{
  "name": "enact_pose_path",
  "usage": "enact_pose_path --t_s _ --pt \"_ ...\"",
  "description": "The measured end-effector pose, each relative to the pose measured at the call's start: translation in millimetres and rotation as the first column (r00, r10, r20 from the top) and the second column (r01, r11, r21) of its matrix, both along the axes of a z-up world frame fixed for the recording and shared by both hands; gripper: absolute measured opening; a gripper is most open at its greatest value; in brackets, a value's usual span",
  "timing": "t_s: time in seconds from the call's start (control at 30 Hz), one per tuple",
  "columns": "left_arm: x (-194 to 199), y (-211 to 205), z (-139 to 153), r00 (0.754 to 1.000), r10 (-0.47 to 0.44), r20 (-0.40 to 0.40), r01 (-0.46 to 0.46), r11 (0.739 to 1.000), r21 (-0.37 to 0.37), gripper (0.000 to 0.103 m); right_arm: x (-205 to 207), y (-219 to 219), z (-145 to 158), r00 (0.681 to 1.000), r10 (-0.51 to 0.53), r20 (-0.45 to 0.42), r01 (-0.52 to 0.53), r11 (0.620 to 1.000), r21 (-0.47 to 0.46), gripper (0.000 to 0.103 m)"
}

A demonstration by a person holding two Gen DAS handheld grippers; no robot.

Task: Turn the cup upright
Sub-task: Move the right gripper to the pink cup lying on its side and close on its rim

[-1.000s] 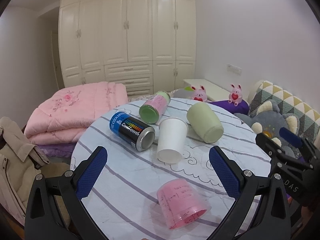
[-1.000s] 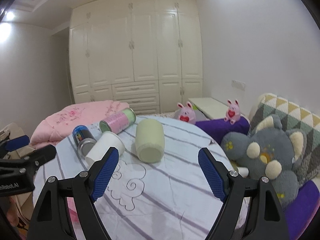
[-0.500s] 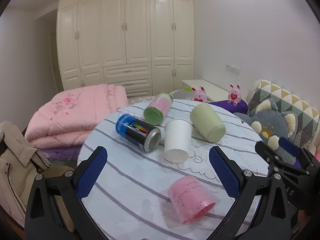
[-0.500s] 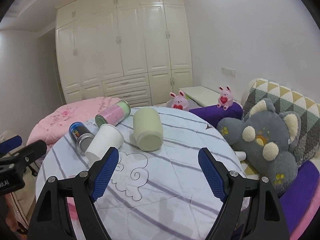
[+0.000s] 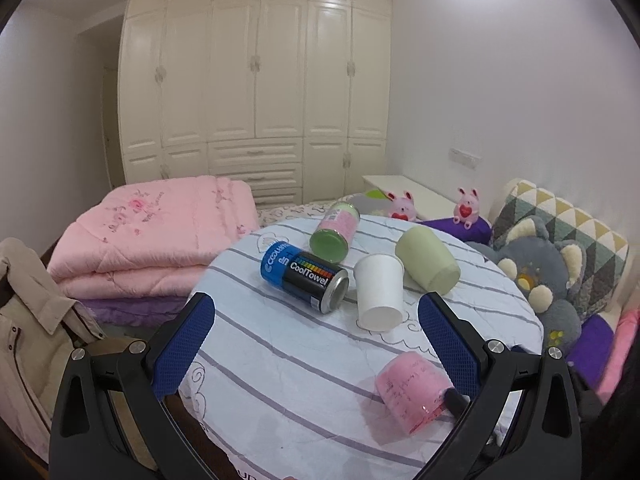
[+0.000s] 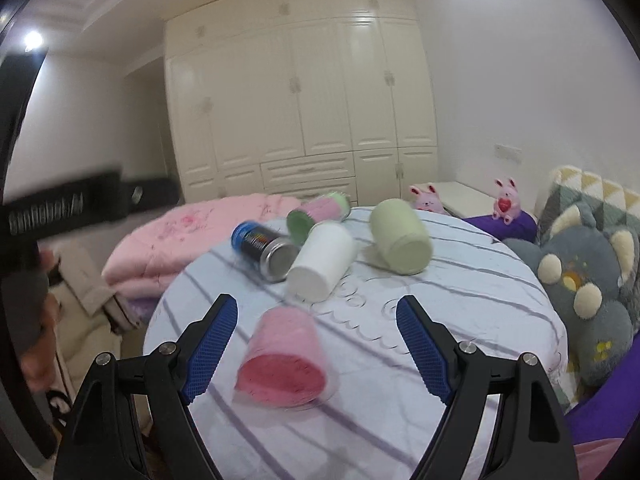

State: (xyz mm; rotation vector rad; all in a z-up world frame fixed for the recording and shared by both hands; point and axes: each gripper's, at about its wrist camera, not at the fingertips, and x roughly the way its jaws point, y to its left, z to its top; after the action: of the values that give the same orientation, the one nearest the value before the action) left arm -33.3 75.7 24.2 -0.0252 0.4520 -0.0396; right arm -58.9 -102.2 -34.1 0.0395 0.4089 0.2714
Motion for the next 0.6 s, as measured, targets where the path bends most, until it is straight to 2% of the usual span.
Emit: enact_pose_path --t_s 0.17,0.37,0.5,0.6 --pt "3.2 0.0 -7.4 1.000 -0.015 -0.011 0.016 1.000 0.026 0.103 6.0 11.9 -12.5 1.000 0.024 -0.019 -0.024 0.999 -0.026 0.083" --pt "11.7 8.8 -14.8 0.999 -0.025 -0.036 0.025 1.000 -0.018 0.103 12.2 21.1 -29.5 0.998 0.062 -0.030 -0.063 0.997 -0.047 0.083" --pt "19.4 6.7 -22.6 0.998 -0.027 -0.058 0.027 1.000 -0.011 0.103 18.4 28.3 -43.7 0.997 0.061 -0.056 -0.065 0.996 -0.069 0.083" --pt "22.6 4.3 -26.6 0.997 -0.035 -0.070 0.034 0.999 -0.008 0.103 21.9 27.0 -52.6 0.994 0.061 -0.093 -0.066 0.996 -0.052 0.083"
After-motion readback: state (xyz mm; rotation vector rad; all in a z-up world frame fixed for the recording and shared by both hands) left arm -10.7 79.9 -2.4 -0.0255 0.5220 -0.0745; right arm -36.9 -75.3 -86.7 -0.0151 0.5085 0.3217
